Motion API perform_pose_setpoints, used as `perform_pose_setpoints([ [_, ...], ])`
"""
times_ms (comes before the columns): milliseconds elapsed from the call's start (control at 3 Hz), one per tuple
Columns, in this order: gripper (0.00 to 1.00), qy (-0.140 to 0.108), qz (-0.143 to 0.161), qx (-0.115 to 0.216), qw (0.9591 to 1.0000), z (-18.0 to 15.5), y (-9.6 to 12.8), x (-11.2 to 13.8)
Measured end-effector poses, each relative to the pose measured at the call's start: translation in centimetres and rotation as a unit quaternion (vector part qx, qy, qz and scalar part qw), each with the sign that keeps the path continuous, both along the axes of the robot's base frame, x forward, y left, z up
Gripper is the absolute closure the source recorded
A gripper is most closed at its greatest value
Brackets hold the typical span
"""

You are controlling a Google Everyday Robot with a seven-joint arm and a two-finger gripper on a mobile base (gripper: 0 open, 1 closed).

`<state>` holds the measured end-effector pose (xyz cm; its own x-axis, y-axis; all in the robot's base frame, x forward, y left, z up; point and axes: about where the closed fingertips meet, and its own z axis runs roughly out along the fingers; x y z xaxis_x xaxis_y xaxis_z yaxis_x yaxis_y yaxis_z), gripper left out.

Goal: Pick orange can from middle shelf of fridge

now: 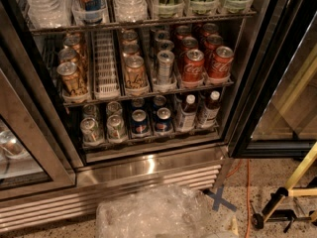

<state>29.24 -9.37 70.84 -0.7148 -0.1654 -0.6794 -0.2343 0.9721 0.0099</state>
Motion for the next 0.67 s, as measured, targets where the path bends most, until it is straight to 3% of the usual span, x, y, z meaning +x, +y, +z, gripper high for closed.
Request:
perform_pose_setpoints([
  [667,0.0,0.009,0.027,-0.004,0.9996,-0.6,1.55,-0.18],
])
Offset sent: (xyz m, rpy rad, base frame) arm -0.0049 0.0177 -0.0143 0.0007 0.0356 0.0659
